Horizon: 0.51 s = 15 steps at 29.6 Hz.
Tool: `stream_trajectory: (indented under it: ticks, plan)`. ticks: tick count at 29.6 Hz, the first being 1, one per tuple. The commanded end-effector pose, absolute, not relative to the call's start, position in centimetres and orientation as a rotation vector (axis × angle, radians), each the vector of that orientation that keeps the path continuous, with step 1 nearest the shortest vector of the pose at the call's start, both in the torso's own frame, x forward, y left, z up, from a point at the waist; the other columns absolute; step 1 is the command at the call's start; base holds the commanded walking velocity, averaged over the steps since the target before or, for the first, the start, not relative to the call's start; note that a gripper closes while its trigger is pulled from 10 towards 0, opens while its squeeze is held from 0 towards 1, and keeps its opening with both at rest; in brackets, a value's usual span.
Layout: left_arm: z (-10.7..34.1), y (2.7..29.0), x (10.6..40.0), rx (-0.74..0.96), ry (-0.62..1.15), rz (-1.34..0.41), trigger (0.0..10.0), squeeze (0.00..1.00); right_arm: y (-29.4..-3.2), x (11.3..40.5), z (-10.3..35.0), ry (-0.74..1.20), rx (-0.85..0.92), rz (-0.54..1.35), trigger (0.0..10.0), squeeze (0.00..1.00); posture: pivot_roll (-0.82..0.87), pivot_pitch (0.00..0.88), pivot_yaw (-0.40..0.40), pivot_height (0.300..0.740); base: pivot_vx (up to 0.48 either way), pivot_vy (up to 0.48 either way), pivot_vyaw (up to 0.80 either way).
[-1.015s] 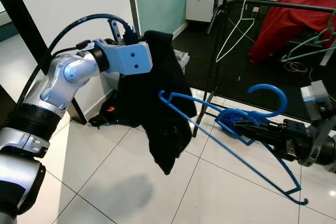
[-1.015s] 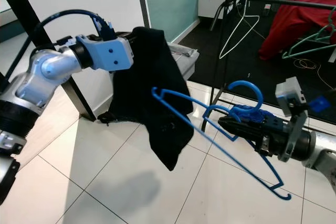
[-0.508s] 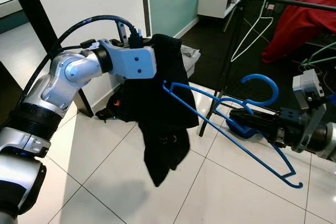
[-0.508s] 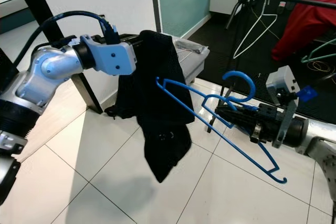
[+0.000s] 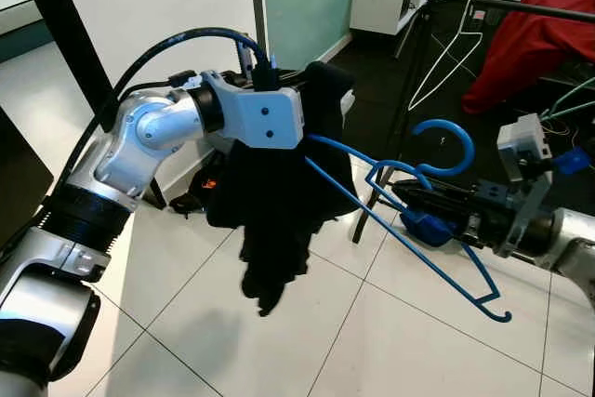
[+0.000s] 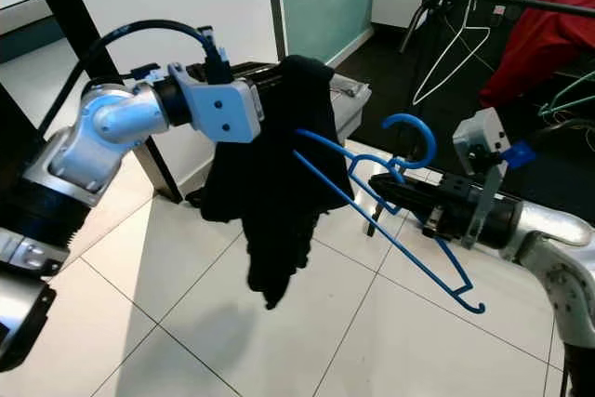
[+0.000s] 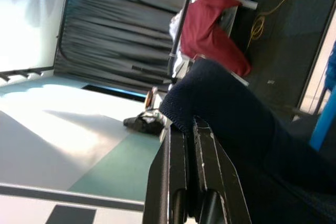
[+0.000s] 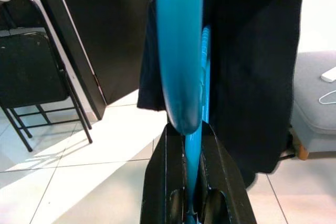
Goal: Hang hanger
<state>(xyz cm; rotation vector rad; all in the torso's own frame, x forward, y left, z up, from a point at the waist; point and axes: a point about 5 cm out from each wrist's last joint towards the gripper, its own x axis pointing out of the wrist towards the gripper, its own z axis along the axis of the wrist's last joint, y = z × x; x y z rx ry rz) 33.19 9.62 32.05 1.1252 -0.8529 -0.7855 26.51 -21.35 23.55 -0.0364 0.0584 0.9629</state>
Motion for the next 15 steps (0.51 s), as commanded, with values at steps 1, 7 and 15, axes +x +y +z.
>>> stream_trajectory:
  ticks: [1, 7, 15]
  plan:
    - [32.4, 9.0, 32.4, 1.102, -0.899, -0.817, 10.0, 0.0, -20.8, 26.9, 23.0, 0.072, -0.041, 0.951, 10.0, 0.0, -0.11, 0.051, 0.053, 0.74, 0.0, 0.0, 0.0]
    - [31.5, 6.8, 30.2, 1.023, -0.88, -1.057, 10.0, 0.0, -19.3, 27.3, 22.0, 0.099, -0.007, 0.984, 10.0, 0.0, -0.11, 0.051, 0.05, 0.74, 0.0, 0.0, 0.0]
    - [29.4, 7.2, 30.3, 1.188, -0.775, -1.213, 10.0, 0.0, -17.9, 24.1, 21.8, 0.201, 0.039, 1.361, 10.0, 0.0, -0.11, 0.032, 0.051, 0.74, 0.0, 0.0, 0.0]
